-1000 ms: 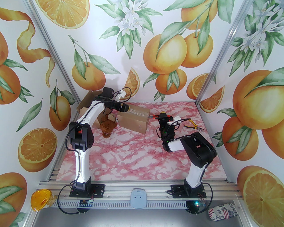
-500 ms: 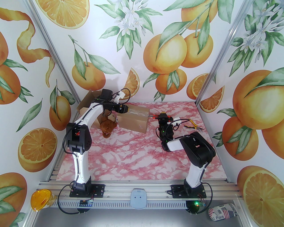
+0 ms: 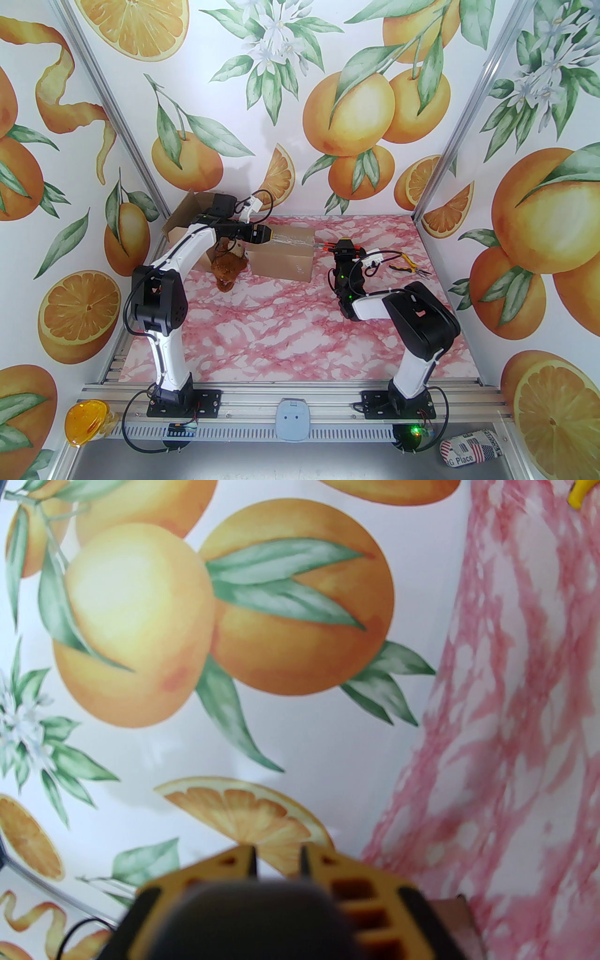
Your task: Unpack the express box
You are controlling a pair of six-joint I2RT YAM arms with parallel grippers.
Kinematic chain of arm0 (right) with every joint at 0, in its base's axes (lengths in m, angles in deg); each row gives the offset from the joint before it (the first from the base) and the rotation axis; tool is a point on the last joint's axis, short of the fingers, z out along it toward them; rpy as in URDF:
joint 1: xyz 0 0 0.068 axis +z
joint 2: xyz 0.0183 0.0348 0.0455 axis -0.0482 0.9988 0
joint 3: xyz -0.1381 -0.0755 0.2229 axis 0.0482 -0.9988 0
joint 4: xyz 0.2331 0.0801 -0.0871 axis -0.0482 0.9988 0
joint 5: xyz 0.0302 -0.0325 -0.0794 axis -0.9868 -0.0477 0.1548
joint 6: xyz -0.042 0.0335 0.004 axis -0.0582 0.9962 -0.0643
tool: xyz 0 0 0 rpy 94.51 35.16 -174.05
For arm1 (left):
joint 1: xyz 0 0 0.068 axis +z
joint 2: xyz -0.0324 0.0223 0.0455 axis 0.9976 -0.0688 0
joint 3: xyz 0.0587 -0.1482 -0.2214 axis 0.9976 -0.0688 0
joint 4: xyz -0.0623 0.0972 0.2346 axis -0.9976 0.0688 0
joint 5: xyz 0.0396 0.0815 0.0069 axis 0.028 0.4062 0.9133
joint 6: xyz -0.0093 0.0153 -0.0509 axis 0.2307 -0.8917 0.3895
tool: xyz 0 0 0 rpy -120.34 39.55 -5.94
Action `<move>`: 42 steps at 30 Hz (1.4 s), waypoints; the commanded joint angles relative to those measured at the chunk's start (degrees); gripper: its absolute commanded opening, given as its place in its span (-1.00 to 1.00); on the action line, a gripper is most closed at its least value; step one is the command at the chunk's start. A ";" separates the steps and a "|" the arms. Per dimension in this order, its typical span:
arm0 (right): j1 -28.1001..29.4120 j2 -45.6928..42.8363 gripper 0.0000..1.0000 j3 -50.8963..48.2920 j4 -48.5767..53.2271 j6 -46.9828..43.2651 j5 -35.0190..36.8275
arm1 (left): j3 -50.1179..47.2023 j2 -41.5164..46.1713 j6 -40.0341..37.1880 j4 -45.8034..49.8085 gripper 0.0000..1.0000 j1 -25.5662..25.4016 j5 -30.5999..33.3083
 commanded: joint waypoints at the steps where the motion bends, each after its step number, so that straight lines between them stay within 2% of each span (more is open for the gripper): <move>1: 3.75 -0.95 -1.00 1.22 2.67 -2.96 -6.15 | -4.55 -1.79 8.28 8.35 0.41 -6.35 -8.89; 5: 4.80 -2.60 -1.00 2.28 5.37 -6.33 -6.92 | -4.97 -1.28 9.24 7.34 0.41 -7.78 -8.73; 10: 5.23 -0.57 -1.00 2.26 3.71 -4.96 -7.09 | -6.00 -1.08 9.97 6.35 0.41 -8.32 -8.57; 14: 6.12 -0.93 -1.00 2.03 3.96 -7.14 -6.24 | -7.25 -0.73 10.57 5.52 0.41 -8.67 -8.60; 20: 6.13 -2.12 -1.00 0.89 4.15 -9.05 -5.06 | -4.86 0.10 6.84 10.14 0.43 -8.04 -5.91; 21: 5.97 -2.57 -1.00 0.83 4.77 -9.63 -5.03 | -3.56 0.62 5.89 11.61 0.46 -7.66 -4.55; 23: 5.96 -3.19 -1.00 0.30 4.58 -11.03 -4.85 | 1.38 3.94 2.40 15.50 0.64 -5.77 2.13; 26: 5.61 -3.09 -1.00 0.21 4.49 -10.95 -5.21 | 2.98 7.09 1.31 16.16 0.77 -3.30 7.27; 28: 5.45 -2.96 -1.00 0.18 4.36 -10.95 -5.36 | 3.65 8.55 0.66 16.87 0.98 -1.74 10.00; 31: 5.25 -2.43 -1.00 0.80 3.70 -10.97 -6.38 | 4.09 10.44 0.57 17.91 1.00 0.02 13.02; 36: 5.03 -1.87 -1.00 2.03 4.09 -11.04 -7.92 | 2.87 12.48 1.31 22.34 1.00 1.97 23.20; 38: 5.08 -1.74 -1.00 2.33 4.32 -11.01 -8.29 | 1.62 12.34 1.45 23.48 1.00 2.55 25.09; 42: 5.08 -1.68 -1.00 2.90 5.18 -11.06 -8.78 | -1.24 10.83 1.16 22.45 0.91 2.84 21.94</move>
